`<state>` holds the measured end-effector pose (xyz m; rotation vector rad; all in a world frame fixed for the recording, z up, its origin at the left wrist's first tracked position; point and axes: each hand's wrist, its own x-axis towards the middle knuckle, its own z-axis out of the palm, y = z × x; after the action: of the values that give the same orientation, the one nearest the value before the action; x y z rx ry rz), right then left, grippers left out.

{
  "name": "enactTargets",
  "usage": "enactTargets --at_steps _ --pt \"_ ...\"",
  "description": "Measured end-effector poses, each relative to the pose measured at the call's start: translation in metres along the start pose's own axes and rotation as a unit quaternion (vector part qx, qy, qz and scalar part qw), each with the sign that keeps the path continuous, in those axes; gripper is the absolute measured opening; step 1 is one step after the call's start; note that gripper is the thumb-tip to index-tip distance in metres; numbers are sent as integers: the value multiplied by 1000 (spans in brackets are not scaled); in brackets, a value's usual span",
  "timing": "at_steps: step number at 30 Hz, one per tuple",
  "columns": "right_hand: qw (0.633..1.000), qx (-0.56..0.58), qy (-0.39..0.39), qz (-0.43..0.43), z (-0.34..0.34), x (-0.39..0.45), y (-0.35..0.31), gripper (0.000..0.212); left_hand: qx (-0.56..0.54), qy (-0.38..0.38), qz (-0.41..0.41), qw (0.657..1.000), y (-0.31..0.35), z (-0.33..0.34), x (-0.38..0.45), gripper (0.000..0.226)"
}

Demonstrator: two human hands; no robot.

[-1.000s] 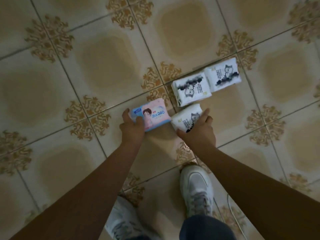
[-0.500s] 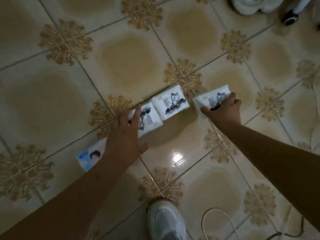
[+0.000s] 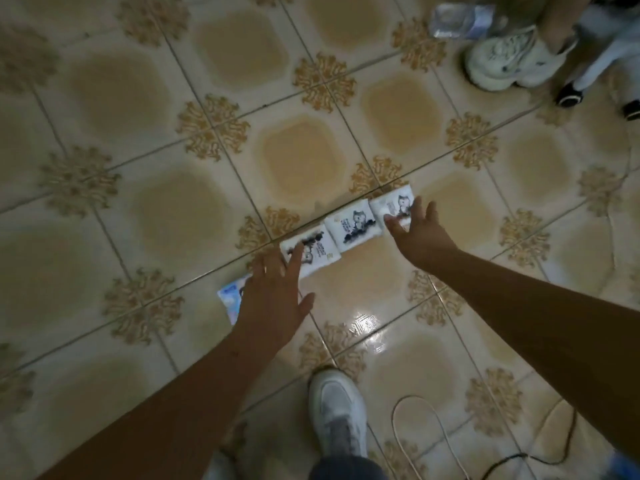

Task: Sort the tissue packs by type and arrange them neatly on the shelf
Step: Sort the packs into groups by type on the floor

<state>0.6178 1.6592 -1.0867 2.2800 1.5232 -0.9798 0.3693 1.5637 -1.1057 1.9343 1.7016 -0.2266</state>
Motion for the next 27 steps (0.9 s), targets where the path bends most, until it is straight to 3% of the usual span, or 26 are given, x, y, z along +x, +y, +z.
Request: enactTargets --at_steps 4,9,14,18,23,27 --pt "993 -73 -24 -90 -73 -109 -63 79 -48 -14 -45 998 29 -84 -89 76" --pt "980 -54 -23 -191 -232 -262 -175 76 -104 -32 -154 982 75 -268 -215 69" --pt "957 -53 44 -282 -387 -400 -274 69 -120 89 -181 972 102 -456 -325 68" --pt "933 -44 90 -345 -463 -512 -341 69 -135 204 -229 942 109 -562 -410 64" --pt "867 -30 129 -480 -498 -675 -411 66 -182 324 -265 890 92 -634 -520 60" --pt "800 12 133 -585 -463 -831 -458 72 -186 431 -294 832 70 -657 -658 60"
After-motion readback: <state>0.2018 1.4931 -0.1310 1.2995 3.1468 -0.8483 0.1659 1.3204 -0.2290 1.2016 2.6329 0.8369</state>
